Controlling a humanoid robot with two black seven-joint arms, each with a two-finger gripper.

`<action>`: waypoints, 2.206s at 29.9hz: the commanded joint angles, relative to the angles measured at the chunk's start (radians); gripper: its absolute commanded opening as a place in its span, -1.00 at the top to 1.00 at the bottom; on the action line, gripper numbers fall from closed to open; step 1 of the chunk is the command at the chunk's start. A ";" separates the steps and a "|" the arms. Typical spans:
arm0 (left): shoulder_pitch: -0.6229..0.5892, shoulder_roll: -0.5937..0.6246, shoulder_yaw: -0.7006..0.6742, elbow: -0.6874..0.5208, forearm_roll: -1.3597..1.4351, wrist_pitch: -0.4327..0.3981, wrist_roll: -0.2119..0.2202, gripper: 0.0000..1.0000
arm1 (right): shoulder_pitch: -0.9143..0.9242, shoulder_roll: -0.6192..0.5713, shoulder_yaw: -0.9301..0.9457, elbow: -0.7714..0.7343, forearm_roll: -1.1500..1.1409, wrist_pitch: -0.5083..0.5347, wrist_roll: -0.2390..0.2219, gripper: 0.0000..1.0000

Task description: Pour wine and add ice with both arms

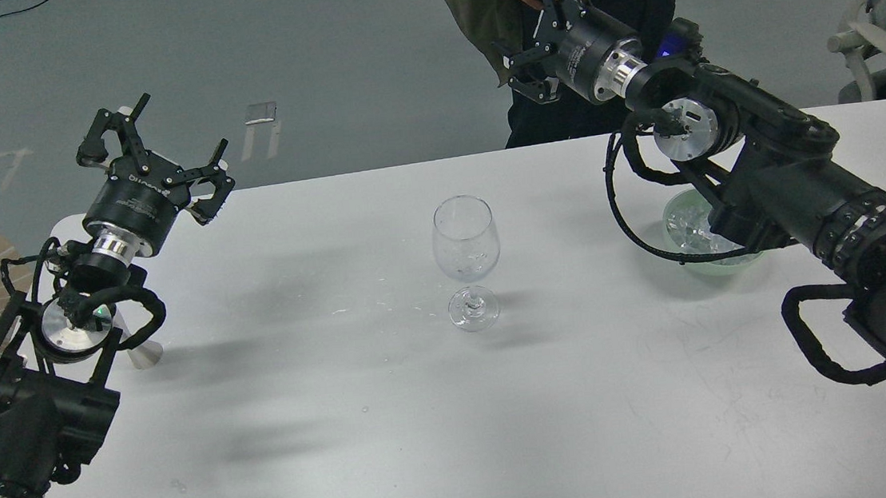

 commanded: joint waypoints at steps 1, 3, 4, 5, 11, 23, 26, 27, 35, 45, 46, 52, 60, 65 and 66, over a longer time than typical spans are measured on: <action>-0.001 0.008 0.001 0.000 0.000 0.000 0.002 -0.98 | -0.002 0.000 0.000 0.000 0.001 0.002 0.000 -1.00; -0.001 0.011 0.000 -0.001 0.000 0.000 0.007 -0.98 | -0.002 0.000 0.000 0.000 0.001 0.002 0.000 -1.00; -0.003 0.014 0.000 -0.007 0.000 0.000 0.008 -0.98 | -0.002 0.000 0.000 0.000 0.001 0.002 0.000 -1.00; -0.001 0.016 0.000 -0.013 0.000 0.000 0.008 -0.98 | -0.002 0.000 0.000 0.000 0.001 0.002 0.000 -1.00; -0.003 0.031 0.000 -0.029 0.000 0.000 0.010 -0.96 | -0.001 -0.007 0.000 0.000 0.001 0.007 0.000 -1.00; -0.001 0.037 -0.002 -0.030 -0.008 0.000 0.010 -0.96 | -0.002 0.002 0.000 0.000 0.001 0.010 0.001 -1.00; -0.001 0.037 -0.009 -0.030 -0.044 0.000 0.025 -0.96 | -0.004 0.000 0.000 0.002 0.001 0.010 0.001 -1.00; -0.001 0.037 -0.009 -0.030 -0.061 0.000 0.042 -0.96 | -0.005 0.002 0.000 0.002 0.001 0.011 0.001 -1.00; -0.003 0.034 -0.013 -0.030 -0.074 0.000 0.062 -0.96 | -0.002 0.002 0.000 0.003 0.001 0.011 0.001 -1.00; -0.004 0.042 -0.014 -0.030 -0.130 0.000 0.099 -0.96 | -0.002 -0.001 0.000 0.003 0.001 0.011 0.001 -1.00; -0.004 0.043 -0.013 -0.030 -0.130 0.000 0.099 -0.96 | -0.002 -0.001 0.000 0.003 0.001 0.010 0.001 -1.00; -0.007 0.053 -0.009 -0.030 -0.123 0.000 0.097 -0.96 | -0.004 0.000 0.000 0.003 -0.001 0.011 0.001 -1.00; -0.001 0.091 0.004 -0.076 -0.118 0.000 0.096 -0.96 | -0.002 -0.003 0.000 0.005 -0.001 0.010 0.001 -1.00; 0.031 0.183 -0.006 -0.168 -0.132 0.033 0.104 -0.96 | -0.004 -0.006 -0.001 0.005 -0.001 0.011 0.001 -1.00; 0.046 0.203 -0.009 -0.187 -0.133 0.041 0.107 -0.96 | -0.004 -0.007 -0.001 0.005 -0.001 0.011 0.001 -1.00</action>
